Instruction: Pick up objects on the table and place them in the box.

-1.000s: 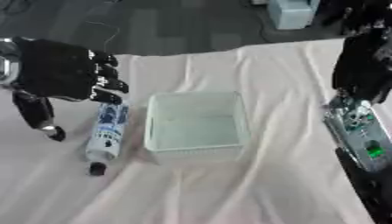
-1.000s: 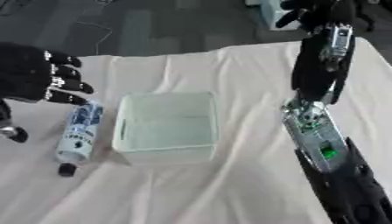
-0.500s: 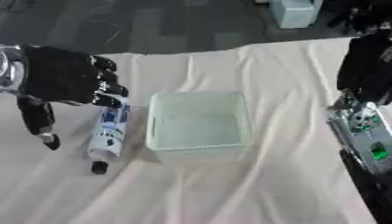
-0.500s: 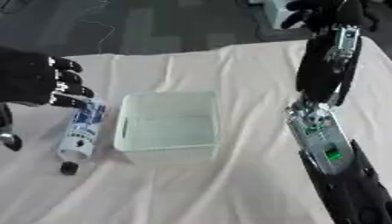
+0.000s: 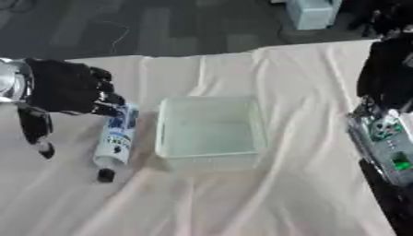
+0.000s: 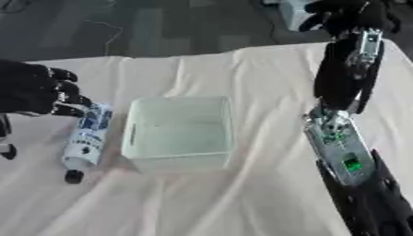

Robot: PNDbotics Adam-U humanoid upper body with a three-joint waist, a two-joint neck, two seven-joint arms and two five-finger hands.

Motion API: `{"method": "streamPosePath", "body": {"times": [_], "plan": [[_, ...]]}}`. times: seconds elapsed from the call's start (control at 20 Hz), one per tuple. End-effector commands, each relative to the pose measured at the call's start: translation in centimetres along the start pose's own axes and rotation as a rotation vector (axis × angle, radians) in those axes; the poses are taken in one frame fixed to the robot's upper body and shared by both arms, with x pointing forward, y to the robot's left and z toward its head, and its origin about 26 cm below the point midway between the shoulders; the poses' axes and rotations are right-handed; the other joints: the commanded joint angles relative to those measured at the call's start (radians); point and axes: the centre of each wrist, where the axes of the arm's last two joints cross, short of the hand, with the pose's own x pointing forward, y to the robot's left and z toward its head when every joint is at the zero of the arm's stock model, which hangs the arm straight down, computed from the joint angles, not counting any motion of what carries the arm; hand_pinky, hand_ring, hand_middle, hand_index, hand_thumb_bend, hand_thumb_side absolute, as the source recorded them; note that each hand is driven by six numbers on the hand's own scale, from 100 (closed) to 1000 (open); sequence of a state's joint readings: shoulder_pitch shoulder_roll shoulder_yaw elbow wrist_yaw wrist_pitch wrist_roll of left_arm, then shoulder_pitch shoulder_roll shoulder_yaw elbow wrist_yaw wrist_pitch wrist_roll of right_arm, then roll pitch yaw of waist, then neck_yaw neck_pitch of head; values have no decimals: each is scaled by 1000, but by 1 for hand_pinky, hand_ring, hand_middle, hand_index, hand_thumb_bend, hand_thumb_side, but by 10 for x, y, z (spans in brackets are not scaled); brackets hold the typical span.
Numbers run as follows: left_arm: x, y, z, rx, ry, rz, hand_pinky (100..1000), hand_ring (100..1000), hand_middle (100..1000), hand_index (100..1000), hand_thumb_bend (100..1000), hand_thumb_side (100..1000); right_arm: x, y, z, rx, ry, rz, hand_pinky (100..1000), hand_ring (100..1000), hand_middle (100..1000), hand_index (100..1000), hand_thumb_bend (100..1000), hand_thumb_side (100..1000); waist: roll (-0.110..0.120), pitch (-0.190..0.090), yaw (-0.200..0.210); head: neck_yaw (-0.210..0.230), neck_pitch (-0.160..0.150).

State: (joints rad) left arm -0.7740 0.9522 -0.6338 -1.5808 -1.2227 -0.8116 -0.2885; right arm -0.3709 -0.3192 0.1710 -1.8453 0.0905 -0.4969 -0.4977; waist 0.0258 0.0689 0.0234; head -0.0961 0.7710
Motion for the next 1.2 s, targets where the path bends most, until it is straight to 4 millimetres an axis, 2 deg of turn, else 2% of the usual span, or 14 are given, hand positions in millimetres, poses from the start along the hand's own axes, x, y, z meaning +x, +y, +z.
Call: {"method": "streamPosePath", "body": {"times": [0.05,0.1,0.4,0.7,0.85,1.2], "plan": [[-2,-2,3,-97,-89,-28,837,778,859,863,838,520,3,0,-7,0,-25,-7,381,535,589,629,100,1000,-1,-9,-3,10,-1],[0,-3,1,-89,-96,-23,836,787,867,867,814,516,3,0,-7,0,-26,-8,381,535,589,629,100,1000,-1,-9,-4,11,-1],[6,-5,-12,-44,-134,11,860,809,871,871,805,518,3,1,-6,-3,-24,-12,381,536,590,630,100,1000,-3,-7,-7,16,-1],[7,-4,-15,-31,-145,23,916,870,899,877,803,521,3,2,-6,-2,-23,-14,381,536,590,630,100,1000,-4,-6,-10,17,-1],[8,-5,-15,-36,-149,30,961,920,912,892,772,494,3,2,-7,-3,-24,-16,381,536,590,630,100,1000,-7,-5,-11,21,-1],[4,-9,-12,-41,-133,51,860,830,871,888,773,483,2,3,-7,-3,-22,-18,381,536,590,631,100,1000,-10,-5,-8,18,-1]]}}
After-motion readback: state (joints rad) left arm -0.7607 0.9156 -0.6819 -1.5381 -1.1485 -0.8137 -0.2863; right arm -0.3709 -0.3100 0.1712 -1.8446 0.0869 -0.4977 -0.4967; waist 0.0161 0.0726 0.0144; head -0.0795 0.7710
